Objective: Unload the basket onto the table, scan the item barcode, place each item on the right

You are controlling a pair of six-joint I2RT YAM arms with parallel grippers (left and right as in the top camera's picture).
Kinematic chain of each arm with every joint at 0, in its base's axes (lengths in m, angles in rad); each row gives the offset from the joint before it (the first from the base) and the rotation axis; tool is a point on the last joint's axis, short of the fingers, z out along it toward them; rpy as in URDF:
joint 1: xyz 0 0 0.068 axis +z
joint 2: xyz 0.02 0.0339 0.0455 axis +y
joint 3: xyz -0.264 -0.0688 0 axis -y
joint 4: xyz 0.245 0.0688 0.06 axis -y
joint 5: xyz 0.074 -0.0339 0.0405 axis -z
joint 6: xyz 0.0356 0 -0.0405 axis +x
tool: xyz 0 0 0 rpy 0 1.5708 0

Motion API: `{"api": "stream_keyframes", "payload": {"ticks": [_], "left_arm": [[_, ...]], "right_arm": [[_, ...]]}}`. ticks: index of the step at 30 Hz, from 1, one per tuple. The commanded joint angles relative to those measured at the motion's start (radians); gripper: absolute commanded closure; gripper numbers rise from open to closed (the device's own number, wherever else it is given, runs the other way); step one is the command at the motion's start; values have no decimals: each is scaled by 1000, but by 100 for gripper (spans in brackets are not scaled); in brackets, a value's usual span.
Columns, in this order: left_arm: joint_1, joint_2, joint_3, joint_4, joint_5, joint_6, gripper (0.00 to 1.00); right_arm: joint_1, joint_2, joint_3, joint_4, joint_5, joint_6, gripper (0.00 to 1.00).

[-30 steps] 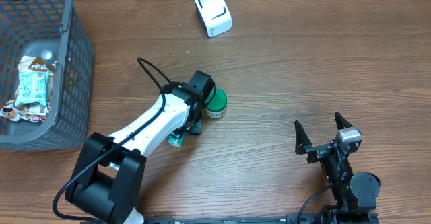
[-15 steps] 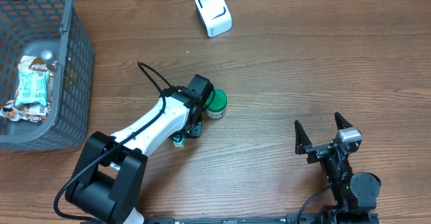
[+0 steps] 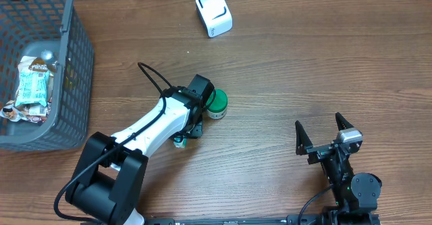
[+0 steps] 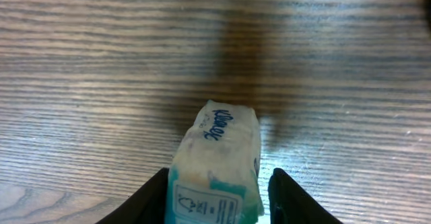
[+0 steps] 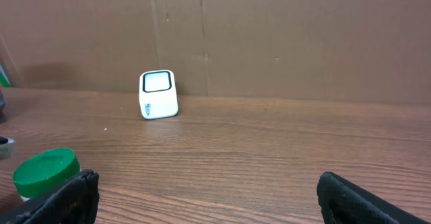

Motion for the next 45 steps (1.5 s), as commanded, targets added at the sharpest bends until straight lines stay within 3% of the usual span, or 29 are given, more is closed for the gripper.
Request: {"api": "stream_keyframes", "payload": {"ticks": [1,3,4,5,7,8,10,13,15,33,39,45], "left_arm": [[-2,5,-26,7,26,15,66],[-2,5,-32,19,26,15,79],[-2,5,-34,26,29,14,80],[-2,5,-34,30,32,11,79],[-2,5,-34,37,54,11,62],[-2,5,-34,41,72,11,57],[-2,5,-34,48,92,11,59],[-2,5,-34,52,98,11,76],[-2,5,-34,56,99,11,80],[-2,5,-33,214,139,-143,74],[-2,5,-34,215,139,-142,64],[-2,5,-30,212,142,-141,36]], "right_arm": [[-4,-10,-11,5,0,-2,0],[-4,-10,-11,5,0,-2,0],[-4,-10,-11,5,0,-2,0],[-4,-10,-11,5,0,-2,0],[-4,-10,-11,5,0,-2,0],[-4,-10,-11,5,0,-2,0],[-4,-10,-11,5,0,-2,0],[-4,-10,-11,5,0,-2,0],[-4,-10,-11,5,0,-2,0],[-4,-10,-11,5,0,-2,0],[-4,-10,-11,5,0,-2,0],[-4,-10,-11,5,0,-2,0]]}}
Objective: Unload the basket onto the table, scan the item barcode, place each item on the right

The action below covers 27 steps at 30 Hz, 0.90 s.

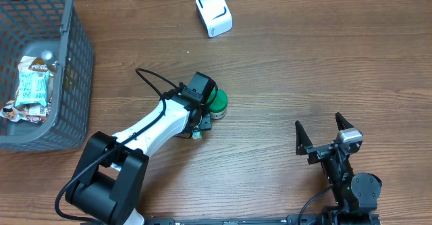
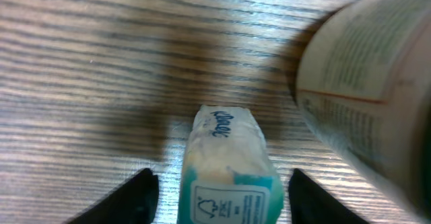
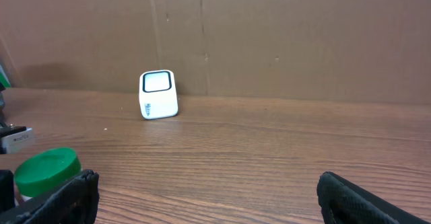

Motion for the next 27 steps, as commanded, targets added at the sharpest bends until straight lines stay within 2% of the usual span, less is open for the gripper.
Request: {"api": "stream_keyframes", "payload": {"ticks": [1,9,22,27], "left_arm": [[-2,5,5,-6,8,0,34],[0,3,145,-168,7,68,32],[2,3,515,-520,-13,223,31],[17,3,684,-669,-106,248,32]], "right_arm": [[-4,-10,-11,5,-1,-2,0],[-4,-10,-11,5,-1,-2,0],[-4,-10,-11,5,-1,-2,0],[-4,-10,-11,5,-1,-2,0]]}}
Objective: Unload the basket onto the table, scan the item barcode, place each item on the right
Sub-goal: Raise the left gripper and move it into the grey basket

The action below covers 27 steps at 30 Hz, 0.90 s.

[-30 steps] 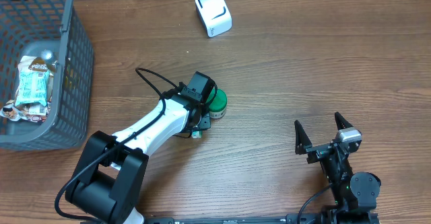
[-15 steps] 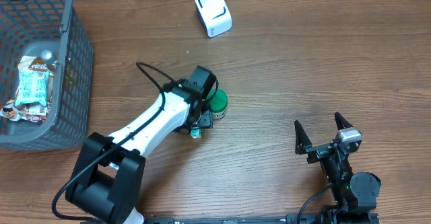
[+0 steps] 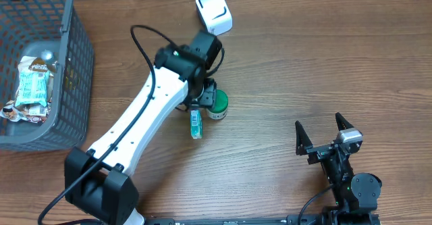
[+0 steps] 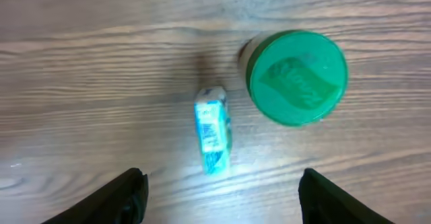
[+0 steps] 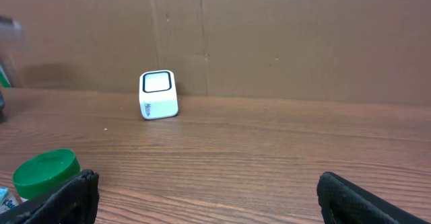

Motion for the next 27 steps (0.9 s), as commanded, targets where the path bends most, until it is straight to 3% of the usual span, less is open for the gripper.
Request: {"api": "stream_keyframes", "payload": {"ticks": [1,12,19,24,27], "left_arm": [[18,2,136,-80,-106,65,32],[95,1,597,-235,-196,118,31],[176,1,792,-133,-358,197,31],[273,1,818,-39,-486,259,27],[362,3,818,-10,-486,271,25]], "right_arm": [[-4,-9,-11,5,-1,-2,0],[-4,-9,-11,5,-1,-2,0],[-4,-9,-11,5,-1,-2,0],[-4,-9,-11,5,-1,-2,0],[-4,-9,-11,5,-1,-2,0]]}}
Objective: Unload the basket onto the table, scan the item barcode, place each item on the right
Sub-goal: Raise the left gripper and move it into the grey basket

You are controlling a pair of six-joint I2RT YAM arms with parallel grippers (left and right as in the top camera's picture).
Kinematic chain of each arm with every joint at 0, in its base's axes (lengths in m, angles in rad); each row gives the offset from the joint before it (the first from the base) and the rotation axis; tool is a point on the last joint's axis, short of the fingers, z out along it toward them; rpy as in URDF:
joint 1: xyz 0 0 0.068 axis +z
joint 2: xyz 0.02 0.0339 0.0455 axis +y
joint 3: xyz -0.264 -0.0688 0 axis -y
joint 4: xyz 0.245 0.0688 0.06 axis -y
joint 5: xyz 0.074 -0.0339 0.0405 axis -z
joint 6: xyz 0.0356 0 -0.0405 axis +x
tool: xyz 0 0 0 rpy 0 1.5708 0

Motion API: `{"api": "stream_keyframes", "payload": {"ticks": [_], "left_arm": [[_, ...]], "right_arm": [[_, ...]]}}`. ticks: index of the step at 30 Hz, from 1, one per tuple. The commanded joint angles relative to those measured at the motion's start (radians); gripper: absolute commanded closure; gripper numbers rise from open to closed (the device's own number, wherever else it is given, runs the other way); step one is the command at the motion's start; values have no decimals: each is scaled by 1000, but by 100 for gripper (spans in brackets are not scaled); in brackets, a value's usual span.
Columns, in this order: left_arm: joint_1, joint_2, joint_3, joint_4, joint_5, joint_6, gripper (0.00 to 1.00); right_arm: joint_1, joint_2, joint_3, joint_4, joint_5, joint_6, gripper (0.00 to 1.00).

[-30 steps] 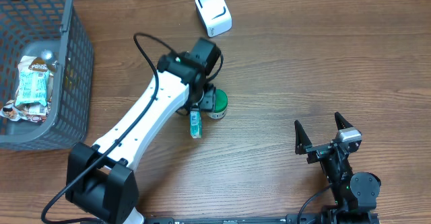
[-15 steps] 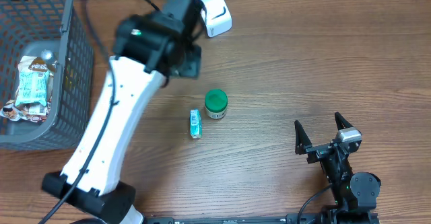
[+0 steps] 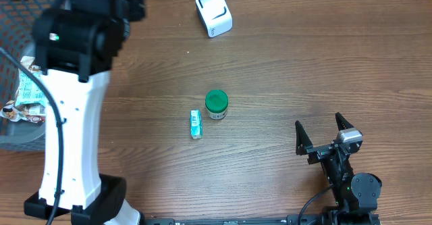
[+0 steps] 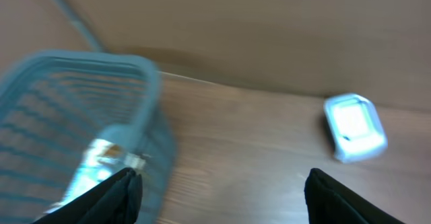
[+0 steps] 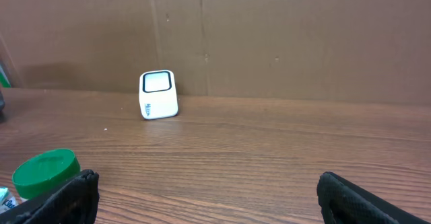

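A small teal-and-white tissue pack [image 3: 196,124] lies flat on the wooden table, just left of a green-lidded jar [image 3: 216,104]. The white barcode scanner [image 3: 214,12] stands at the table's far edge, and the left wrist view shows it blurred [image 4: 355,128]. My left arm is raised high at the far left, its gripper [image 4: 219,192] open and empty, facing the basket and the scanner. My right gripper [image 3: 327,134] rests open near the front right, far from both items. The right wrist view takes in the scanner [image 5: 159,95] and the jar's lid [image 5: 46,168].
A grey mesh basket [image 3: 75,56] with several wrapped packets stands at the left edge, and it shows in the left wrist view [image 4: 87,103]. A brown cardboard wall [image 5: 283,35] closes off the back of the table.
My left arm was over the jar and tissue pack, camera looking down on them. It now stands tall at the far left by the basket. Pack, jar and right arm have not moved.
My left gripper was shut on the tissue pack, low on the table beside the jar. Then its jaws stood wider with the pack lying between them. After that it was lifted above the pack and jar, and now it is over by the basket, empty.
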Motion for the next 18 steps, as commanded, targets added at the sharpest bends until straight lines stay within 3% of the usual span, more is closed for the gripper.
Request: {"api": "stream_keyframes", "payload": {"ticks": [1,13,18], "left_arm": [[106,3,18,15,-61,50,23],[496,28,16,20,375,98,23],[601,93,8,-10,506,163,28]], "right_arm": [[-4,-9,-11,5,-1,-2,0],[-4,-9,-11,5,-1,-2,0],[-4,-9,-11,5,-1,-2,0]]}}
